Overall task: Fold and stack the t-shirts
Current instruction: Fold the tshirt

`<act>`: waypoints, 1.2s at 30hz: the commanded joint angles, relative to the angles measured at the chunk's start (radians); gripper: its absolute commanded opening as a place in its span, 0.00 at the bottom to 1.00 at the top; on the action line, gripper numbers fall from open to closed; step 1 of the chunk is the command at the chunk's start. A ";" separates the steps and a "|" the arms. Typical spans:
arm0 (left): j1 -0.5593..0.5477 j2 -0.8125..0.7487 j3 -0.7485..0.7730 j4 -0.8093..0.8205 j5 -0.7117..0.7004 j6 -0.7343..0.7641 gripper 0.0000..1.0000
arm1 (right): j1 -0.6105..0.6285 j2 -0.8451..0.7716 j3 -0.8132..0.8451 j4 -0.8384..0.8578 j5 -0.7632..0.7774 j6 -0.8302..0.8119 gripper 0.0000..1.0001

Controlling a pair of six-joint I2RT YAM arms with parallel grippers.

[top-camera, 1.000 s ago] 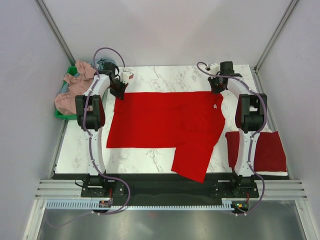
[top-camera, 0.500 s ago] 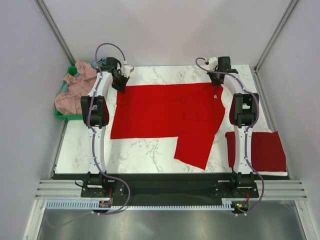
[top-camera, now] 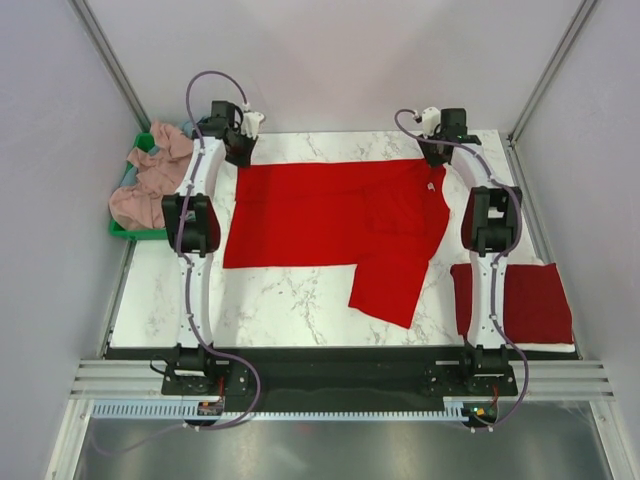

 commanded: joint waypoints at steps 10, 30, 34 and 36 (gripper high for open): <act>-0.022 -0.650 -0.331 0.075 0.014 -0.058 0.53 | -0.035 -0.734 -0.581 0.112 -0.244 -0.047 0.68; -0.017 -1.051 -1.112 0.015 0.111 -0.072 0.57 | 0.254 -1.513 -1.484 -0.362 -0.425 -0.701 0.63; 0.000 -1.071 -1.207 0.007 0.100 -0.055 0.54 | 0.366 -1.603 -1.595 -0.306 -0.369 -0.740 0.62; 0.007 -1.086 -1.283 0.047 0.133 -0.048 0.53 | 0.414 -1.598 -1.643 -0.278 -0.315 -0.750 0.61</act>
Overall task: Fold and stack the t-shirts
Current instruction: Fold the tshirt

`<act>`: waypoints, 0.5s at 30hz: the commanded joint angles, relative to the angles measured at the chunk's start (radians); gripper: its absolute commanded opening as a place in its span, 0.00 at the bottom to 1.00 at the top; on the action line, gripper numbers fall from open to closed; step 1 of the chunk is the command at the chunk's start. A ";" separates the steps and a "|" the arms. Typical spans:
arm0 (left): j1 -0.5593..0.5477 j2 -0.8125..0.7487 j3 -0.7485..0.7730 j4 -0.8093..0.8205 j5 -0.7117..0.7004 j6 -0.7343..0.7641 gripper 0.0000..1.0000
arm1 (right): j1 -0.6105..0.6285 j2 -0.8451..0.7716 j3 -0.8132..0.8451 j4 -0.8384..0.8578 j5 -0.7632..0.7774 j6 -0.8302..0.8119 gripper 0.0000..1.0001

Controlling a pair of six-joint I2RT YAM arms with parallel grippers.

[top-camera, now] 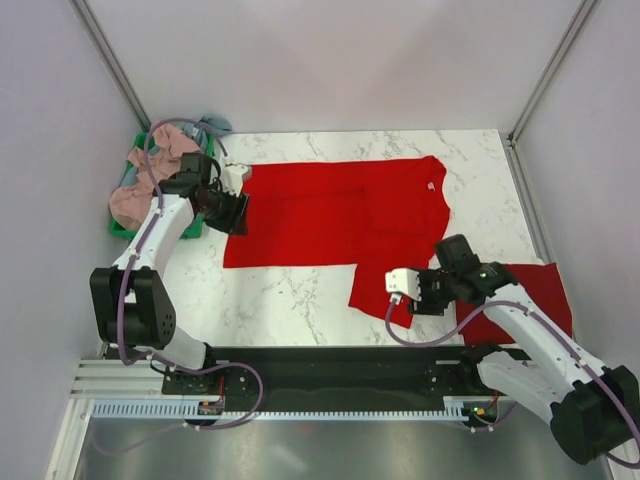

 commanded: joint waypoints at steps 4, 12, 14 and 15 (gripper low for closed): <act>0.016 -0.043 -0.116 0.048 0.014 -0.011 0.52 | 0.086 0.064 -0.072 0.101 0.078 -0.078 0.56; 0.038 0.001 -0.100 0.087 -0.063 0.010 0.51 | 0.124 0.125 -0.032 0.026 0.065 -0.179 0.54; 0.041 0.004 -0.100 0.089 -0.052 0.017 0.51 | 0.126 0.139 -0.032 0.026 0.053 -0.176 0.54; 0.041 0.009 -0.099 0.087 -0.052 0.020 0.51 | 0.125 0.151 -0.037 0.031 0.052 -0.165 0.54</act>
